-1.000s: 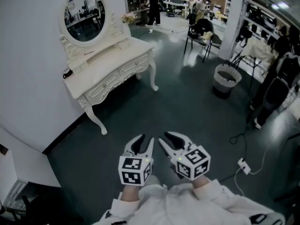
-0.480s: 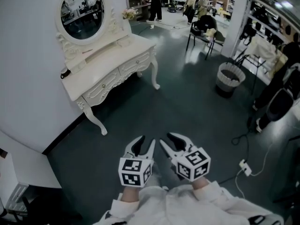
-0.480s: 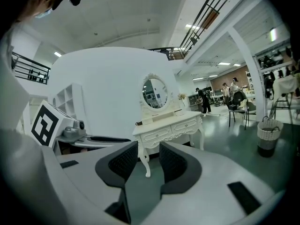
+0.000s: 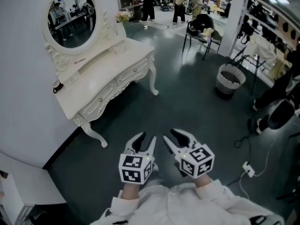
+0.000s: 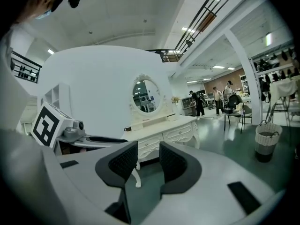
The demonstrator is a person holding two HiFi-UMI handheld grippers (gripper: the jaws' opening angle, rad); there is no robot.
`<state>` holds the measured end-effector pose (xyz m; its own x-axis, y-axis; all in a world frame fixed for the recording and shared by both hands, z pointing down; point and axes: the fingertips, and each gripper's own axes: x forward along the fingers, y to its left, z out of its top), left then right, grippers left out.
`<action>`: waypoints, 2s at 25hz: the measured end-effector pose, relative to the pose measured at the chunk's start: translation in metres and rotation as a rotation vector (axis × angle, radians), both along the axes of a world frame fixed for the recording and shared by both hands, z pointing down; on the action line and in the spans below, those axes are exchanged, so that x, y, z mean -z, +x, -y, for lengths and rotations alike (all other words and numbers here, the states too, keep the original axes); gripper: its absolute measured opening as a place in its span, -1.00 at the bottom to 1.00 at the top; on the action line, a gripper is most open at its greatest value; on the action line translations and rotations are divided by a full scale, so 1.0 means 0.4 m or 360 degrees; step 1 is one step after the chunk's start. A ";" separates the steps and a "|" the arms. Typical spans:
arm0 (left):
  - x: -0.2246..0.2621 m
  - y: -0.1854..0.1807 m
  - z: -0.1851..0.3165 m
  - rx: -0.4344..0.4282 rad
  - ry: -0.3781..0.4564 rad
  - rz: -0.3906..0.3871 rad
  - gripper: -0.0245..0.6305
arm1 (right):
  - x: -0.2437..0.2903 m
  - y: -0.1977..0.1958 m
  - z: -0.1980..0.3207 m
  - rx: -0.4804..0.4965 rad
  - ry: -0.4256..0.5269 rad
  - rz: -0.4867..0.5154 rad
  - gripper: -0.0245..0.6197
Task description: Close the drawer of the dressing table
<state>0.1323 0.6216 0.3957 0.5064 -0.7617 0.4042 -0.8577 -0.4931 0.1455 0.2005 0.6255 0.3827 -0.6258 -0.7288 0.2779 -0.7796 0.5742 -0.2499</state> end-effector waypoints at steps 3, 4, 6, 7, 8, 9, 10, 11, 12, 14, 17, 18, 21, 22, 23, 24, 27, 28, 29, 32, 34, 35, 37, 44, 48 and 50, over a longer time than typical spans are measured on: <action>0.008 -0.023 0.097 -0.0040 0.0005 0.0006 -0.52 | 0.010 -0.025 0.091 -0.0032 0.0005 0.0013 -0.55; 0.009 -0.029 0.127 -0.0054 0.0007 0.0007 -0.52 | 0.013 -0.035 0.121 -0.0035 0.0012 0.0016 -0.55; 0.010 -0.041 0.182 -0.0079 0.0009 0.0005 -0.52 | 0.017 -0.057 0.176 -0.0034 0.0029 0.0017 -0.55; 0.009 -0.047 0.207 -0.0091 0.0010 0.0002 -0.52 | 0.018 -0.068 0.200 -0.0033 0.0034 0.0014 -0.55; 0.008 -0.053 0.232 -0.0101 0.0011 0.0000 -0.52 | 0.018 -0.079 0.224 -0.0030 0.0038 0.0010 -0.55; 0.005 -0.060 0.255 -0.0108 0.0010 -0.0002 -0.52 | 0.017 -0.091 0.247 -0.0025 0.0041 0.0006 -0.55; 0.001 -0.069 0.278 -0.0112 0.0009 -0.0004 -0.52 | 0.014 -0.103 0.270 -0.0016 0.0041 0.0001 -0.55; -0.003 -0.078 0.301 -0.0114 0.0008 -0.0005 -0.52 | 0.011 -0.115 0.291 -0.0008 0.0037 -0.0003 -0.55; -0.005 -0.088 0.322 -0.0114 0.0008 -0.0006 -0.52 | 0.008 -0.127 0.312 -0.0001 0.0033 -0.0004 -0.56; -0.008 -0.106 0.360 -0.0114 0.0010 -0.0005 -0.52 | 0.005 -0.148 0.350 0.0007 0.0034 -0.0004 -0.55; -0.014 -0.126 0.399 -0.0113 0.0000 -0.0012 -0.52 | 0.005 -0.175 0.388 0.0025 0.0033 -0.0006 -0.56; -0.016 -0.130 0.408 -0.0113 -0.0006 -0.0015 -0.52 | 0.004 -0.182 0.397 0.0034 0.0027 -0.0007 -0.56; -0.031 -0.141 0.427 -0.0107 -0.0034 -0.0026 -0.52 | -0.009 -0.193 0.418 0.0044 -0.0003 -0.0012 -0.56; -0.038 -0.145 0.432 -0.0104 -0.0047 -0.0028 -0.52 | -0.015 -0.196 0.425 0.0043 -0.0012 -0.0018 -0.56; -0.045 -0.150 0.436 -0.0101 -0.0059 -0.0031 -0.52 | -0.023 -0.198 0.431 0.0041 -0.0021 -0.0024 -0.56; -0.051 -0.154 0.442 -0.0098 -0.0068 -0.0033 -0.52 | -0.029 -0.201 0.438 0.0041 -0.0029 -0.0029 -0.56; -0.062 -0.164 0.470 -0.0093 -0.0080 -0.0039 -0.52 | -0.040 -0.215 0.468 0.0061 -0.0046 -0.0038 -0.55; -0.062 -0.167 0.482 -0.0091 -0.0080 -0.0043 -0.52 | -0.041 -0.220 0.481 0.0068 -0.0049 -0.0041 -0.56; -0.061 -0.171 0.494 -0.0087 -0.0079 -0.0047 -0.52 | -0.041 -0.226 0.495 0.0076 -0.0047 -0.0043 -0.56; -0.056 -0.187 0.534 -0.0058 -0.0074 -0.0053 -0.52 | -0.038 -0.240 0.541 0.0107 -0.0034 -0.0042 -0.56; -0.054 -0.193 0.564 -0.0033 -0.0063 -0.0052 -0.52 | -0.039 -0.242 0.574 0.0127 -0.0043 -0.0046 -0.56; -0.054 -0.195 0.580 -0.0022 -0.0056 -0.0050 -0.52 | -0.041 -0.243 0.592 0.0141 -0.0045 -0.0046 -0.56; -0.055 -0.207 0.621 0.0005 -0.0049 -0.0037 -0.52 | -0.045 -0.252 0.639 0.0167 -0.0035 -0.0042 -0.56; -0.065 -0.215 0.792 0.0076 -0.0055 -0.0016 -0.52 | -0.057 -0.279 0.813 0.0283 -0.0040 -0.0025 -0.56; -0.055 -0.196 0.905 0.0095 -0.0053 -0.0007 -0.52 | -0.044 -0.260 0.920 0.0302 -0.0031 -0.0019 -0.56; -0.044 -0.185 0.964 0.0108 -0.0040 -0.0004 -0.52 | -0.031 -0.251 0.973 0.0319 -0.0011 -0.0013 -0.56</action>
